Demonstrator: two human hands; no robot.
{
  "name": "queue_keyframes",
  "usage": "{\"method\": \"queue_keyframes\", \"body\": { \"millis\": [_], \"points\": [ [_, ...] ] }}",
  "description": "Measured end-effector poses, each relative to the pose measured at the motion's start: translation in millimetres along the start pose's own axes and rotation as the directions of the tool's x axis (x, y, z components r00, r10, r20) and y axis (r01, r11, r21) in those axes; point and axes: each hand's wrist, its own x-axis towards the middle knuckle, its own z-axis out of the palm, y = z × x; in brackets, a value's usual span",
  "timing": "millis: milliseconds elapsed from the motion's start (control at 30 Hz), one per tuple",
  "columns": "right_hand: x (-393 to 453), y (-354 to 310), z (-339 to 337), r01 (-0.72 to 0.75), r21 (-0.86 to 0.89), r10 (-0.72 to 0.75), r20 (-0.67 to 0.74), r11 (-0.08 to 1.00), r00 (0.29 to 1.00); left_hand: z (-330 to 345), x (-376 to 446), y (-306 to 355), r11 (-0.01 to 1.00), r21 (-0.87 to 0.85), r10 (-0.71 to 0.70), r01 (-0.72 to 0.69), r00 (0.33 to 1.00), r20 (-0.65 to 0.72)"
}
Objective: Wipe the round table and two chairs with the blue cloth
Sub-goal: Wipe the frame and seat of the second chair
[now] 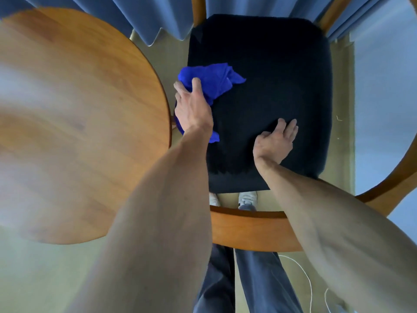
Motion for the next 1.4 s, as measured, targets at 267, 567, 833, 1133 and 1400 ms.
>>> {"method": "queue_keyframes", "body": {
  "millis": [267, 567, 833, 1133, 1400],
  "points": [
    [-6.8, 5.8, 4.0, 0.04, -0.076, -0.041, -0.019, 0.996, 0.999, 19.6, -30.7, -35.8, 0.991, 0.134, -0.06, 0.028, 0.968, 0.245],
    [-1.8, -10.0, -6.4, -0.054, -0.026, 0.056, 0.078, 0.998, 0.995, 21.4, -98.9, -39.6, 0.962, 0.191, -0.258, 0.195, 0.874, 0.411],
    [5.1, -1.4, -25.3, -0.042, 0.028, 0.036, 0.199, 0.999, 0.979, 6.4, -102.6, -37.9, 0.961, 0.183, -0.271, 0.205, 0.813, 0.515],
    [20.4, 3.4, -58.7, -0.116, 0.114, 0.098, 0.147, 0.987, 0.984, 19.8, -131.2, 33.2, 0.928, -0.229, -0.065, 0.293, 0.735, 0.675],
    [28.0, 12.1, -73.4, -0.062, 0.098, 0.039, 0.215, 0.993, 0.976, 14.6, -101.2, 58.0, 0.796, -0.537, -0.155, 0.28, 0.951, 0.266]
  ]
}}
